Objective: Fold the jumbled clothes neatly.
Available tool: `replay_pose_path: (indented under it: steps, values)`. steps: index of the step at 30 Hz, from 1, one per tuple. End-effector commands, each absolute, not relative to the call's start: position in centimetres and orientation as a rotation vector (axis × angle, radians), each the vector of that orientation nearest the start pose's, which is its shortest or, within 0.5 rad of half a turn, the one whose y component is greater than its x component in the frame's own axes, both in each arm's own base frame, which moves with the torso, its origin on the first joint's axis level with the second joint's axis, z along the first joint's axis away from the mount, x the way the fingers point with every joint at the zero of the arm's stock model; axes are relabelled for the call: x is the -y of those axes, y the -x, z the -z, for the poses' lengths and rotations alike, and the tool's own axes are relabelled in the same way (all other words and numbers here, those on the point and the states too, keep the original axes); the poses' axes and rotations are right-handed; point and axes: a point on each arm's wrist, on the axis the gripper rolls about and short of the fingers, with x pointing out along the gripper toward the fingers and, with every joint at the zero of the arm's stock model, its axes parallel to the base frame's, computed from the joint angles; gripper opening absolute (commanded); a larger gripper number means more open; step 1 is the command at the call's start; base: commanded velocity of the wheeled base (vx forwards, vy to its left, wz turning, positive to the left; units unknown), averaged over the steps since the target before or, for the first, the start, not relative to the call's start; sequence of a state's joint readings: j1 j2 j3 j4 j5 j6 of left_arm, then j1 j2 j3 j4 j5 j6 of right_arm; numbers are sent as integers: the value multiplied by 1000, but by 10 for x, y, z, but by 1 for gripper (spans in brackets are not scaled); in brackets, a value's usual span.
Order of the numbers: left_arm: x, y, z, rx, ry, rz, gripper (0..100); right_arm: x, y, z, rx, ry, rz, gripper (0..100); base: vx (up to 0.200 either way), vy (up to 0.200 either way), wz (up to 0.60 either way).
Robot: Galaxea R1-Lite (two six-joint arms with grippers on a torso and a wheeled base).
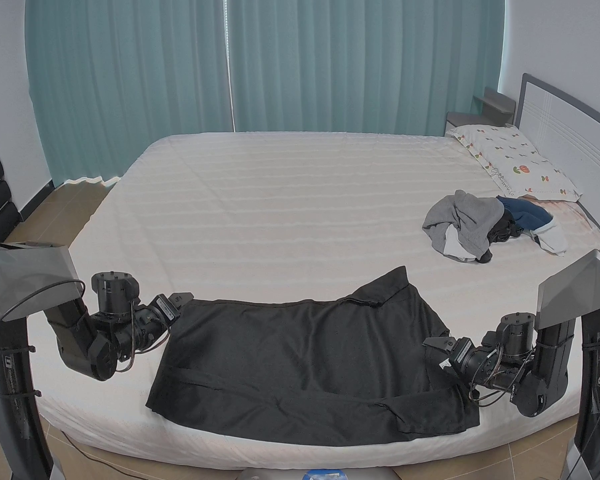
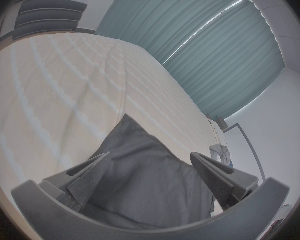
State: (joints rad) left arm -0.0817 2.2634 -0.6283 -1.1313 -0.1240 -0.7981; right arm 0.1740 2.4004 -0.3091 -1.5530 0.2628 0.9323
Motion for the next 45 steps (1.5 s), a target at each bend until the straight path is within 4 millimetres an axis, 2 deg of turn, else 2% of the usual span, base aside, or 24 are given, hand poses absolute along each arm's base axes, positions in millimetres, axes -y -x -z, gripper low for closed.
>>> replay_pose_path:
  steps: [1,8,14,16,18,30,40,41,45]
  values:
    - [25,-396,-9,-532,728,-12,100,-59,-279,39,-706,-918,-151,100,0,0,0]
    - [19,-446,23,-538,592,4,100,-61,-278,42,-718,-909,-147,100,0,0,0]
    - [21,-470,42,-582,562,-5,100,-62,-277,43,-721,-905,-146,100,0,0,0]
    - [21,-471,43,-581,562,-5,100,-62,-277,43,-722,-904,-144,100,0,0,0]
    - [20,-481,50,-549,547,-30,100,-62,-277,45,-719,-901,-132,100,0,0,0]
    - [19,-481,76,-552,485,-67,100,-62,-277,45,-721,-900,-128,100,0,0,0]
    - [20,-476,73,-559,488,-78,100,-62,-277,45,-722,-900,-127,100,0,0,0]
    - [19,-470,64,-554,496,-75,100,-62,-277,45,-723,-900,-129,100,0,0,0]
    - [19,-461,59,-542,498,-62,100,-62,-277,45,-722,-900,-127,100,0,0,0]
